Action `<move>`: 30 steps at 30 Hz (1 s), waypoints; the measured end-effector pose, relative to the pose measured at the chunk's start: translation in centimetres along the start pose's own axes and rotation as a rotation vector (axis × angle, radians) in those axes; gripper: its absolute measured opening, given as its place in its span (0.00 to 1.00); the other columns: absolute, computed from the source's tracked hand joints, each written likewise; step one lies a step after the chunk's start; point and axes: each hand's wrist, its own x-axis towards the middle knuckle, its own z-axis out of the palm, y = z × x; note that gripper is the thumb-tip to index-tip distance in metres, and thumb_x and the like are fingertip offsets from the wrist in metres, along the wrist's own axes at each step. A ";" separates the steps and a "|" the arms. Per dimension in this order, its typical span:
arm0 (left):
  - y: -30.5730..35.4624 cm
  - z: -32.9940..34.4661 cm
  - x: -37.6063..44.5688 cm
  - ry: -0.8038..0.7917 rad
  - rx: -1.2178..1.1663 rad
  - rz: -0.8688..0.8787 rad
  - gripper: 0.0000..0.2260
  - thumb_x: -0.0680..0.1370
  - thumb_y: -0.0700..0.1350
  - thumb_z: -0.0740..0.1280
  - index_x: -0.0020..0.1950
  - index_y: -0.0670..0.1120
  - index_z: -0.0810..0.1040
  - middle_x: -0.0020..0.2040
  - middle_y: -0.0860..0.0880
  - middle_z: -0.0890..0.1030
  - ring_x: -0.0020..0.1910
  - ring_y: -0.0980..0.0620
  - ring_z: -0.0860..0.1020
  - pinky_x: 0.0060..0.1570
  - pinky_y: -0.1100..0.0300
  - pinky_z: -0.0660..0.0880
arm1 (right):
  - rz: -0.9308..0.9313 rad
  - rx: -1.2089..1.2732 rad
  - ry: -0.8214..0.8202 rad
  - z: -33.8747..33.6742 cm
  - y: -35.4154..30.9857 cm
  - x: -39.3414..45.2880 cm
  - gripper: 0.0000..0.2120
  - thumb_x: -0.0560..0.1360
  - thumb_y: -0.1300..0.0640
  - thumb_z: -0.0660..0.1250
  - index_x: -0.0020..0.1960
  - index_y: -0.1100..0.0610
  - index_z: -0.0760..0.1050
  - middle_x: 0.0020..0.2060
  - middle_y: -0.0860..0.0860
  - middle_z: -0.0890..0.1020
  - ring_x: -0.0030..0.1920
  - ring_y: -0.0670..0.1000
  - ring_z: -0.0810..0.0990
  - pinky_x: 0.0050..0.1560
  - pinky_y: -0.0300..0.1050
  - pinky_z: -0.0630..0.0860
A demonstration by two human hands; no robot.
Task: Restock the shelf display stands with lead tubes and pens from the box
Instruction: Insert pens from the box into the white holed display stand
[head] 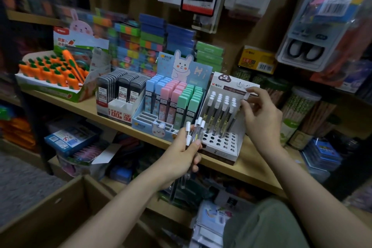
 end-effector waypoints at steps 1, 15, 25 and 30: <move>0.0 -0.1 0.0 0.003 0.000 0.001 0.12 0.83 0.43 0.57 0.62 0.59 0.66 0.45 0.49 0.71 0.32 0.57 0.70 0.31 0.63 0.71 | 0.006 0.002 0.018 0.0 0.0 0.1 0.12 0.77 0.57 0.68 0.58 0.45 0.75 0.40 0.43 0.80 0.43 0.47 0.80 0.47 0.48 0.78; 0.6 -0.7 -0.6 -0.005 -0.084 0.039 0.14 0.83 0.41 0.58 0.60 0.61 0.67 0.44 0.48 0.72 0.31 0.57 0.71 0.31 0.63 0.71 | -0.064 -0.352 -0.025 -0.3 -0.6 1.4 0.08 0.76 0.53 0.69 0.52 0.55 0.82 0.45 0.53 0.79 0.48 0.55 0.76 0.43 0.45 0.70; 1.9 -0.5 -1.4 -0.030 -0.113 0.090 0.14 0.83 0.40 0.58 0.62 0.60 0.67 0.45 0.47 0.72 0.31 0.56 0.71 0.31 0.63 0.71 | -0.052 -0.421 -0.149 -0.8 -1.3 2.2 0.07 0.77 0.53 0.67 0.51 0.53 0.80 0.45 0.53 0.78 0.44 0.57 0.78 0.40 0.50 0.76; 2.3 -0.9 -1.9 -0.024 -0.125 0.094 0.14 0.83 0.41 0.58 0.63 0.59 0.66 0.45 0.46 0.71 0.31 0.56 0.70 0.31 0.63 0.70 | -0.074 -0.377 -0.153 -1.0 -1.1 1.9 0.05 0.77 0.52 0.66 0.49 0.53 0.78 0.44 0.51 0.82 0.42 0.54 0.80 0.39 0.51 0.79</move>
